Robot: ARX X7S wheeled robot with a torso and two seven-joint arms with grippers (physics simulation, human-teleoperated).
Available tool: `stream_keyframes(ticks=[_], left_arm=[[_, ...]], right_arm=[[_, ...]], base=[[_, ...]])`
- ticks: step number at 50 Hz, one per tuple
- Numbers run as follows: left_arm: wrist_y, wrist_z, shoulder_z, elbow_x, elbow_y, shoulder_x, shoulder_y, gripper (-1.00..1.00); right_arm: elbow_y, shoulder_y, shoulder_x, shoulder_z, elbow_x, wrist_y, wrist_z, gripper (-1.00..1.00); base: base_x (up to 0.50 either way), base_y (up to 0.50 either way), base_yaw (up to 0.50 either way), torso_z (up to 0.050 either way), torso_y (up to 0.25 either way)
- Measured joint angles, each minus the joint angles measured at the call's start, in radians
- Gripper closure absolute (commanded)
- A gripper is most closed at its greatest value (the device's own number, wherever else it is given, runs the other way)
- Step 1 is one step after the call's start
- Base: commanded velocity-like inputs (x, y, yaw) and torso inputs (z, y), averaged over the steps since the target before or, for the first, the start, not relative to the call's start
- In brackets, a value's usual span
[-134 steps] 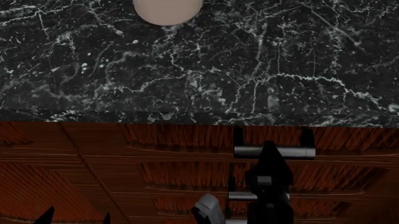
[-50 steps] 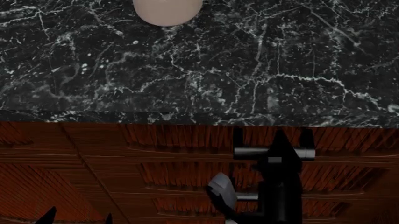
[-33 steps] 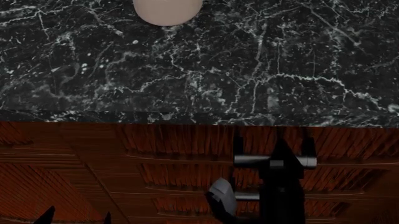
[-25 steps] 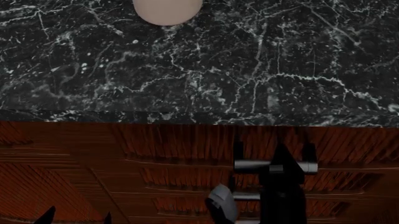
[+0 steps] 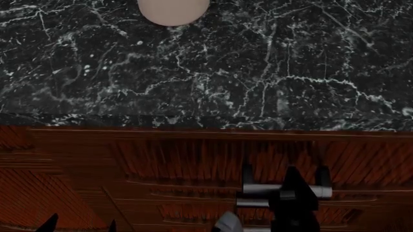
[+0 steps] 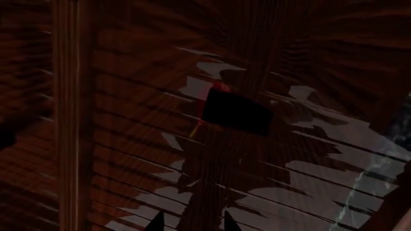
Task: Open the right drawer.
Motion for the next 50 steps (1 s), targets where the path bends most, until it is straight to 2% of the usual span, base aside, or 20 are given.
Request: stream_keyframes(ticks=[11,50], left_arm=[[0.002,-0.002,0.003,-0.001,0.0,-0.002,0.0,-1.0],[0.001,-0.01,0.012,-0.006,0.001,-0.008,-0.003,-1.0]], right_arm=[[-0.037,-0.03,0.013,-0.007,-0.019,0.025,-0.004,1.0],[-0.061,-0.059,0.021,-0.011,0.026,0.034,0.061,1.0]], base=[[0.0,0.0,0.0,0.001,0.002],[-0.18,0.0,0.0,0.001,0.001]])
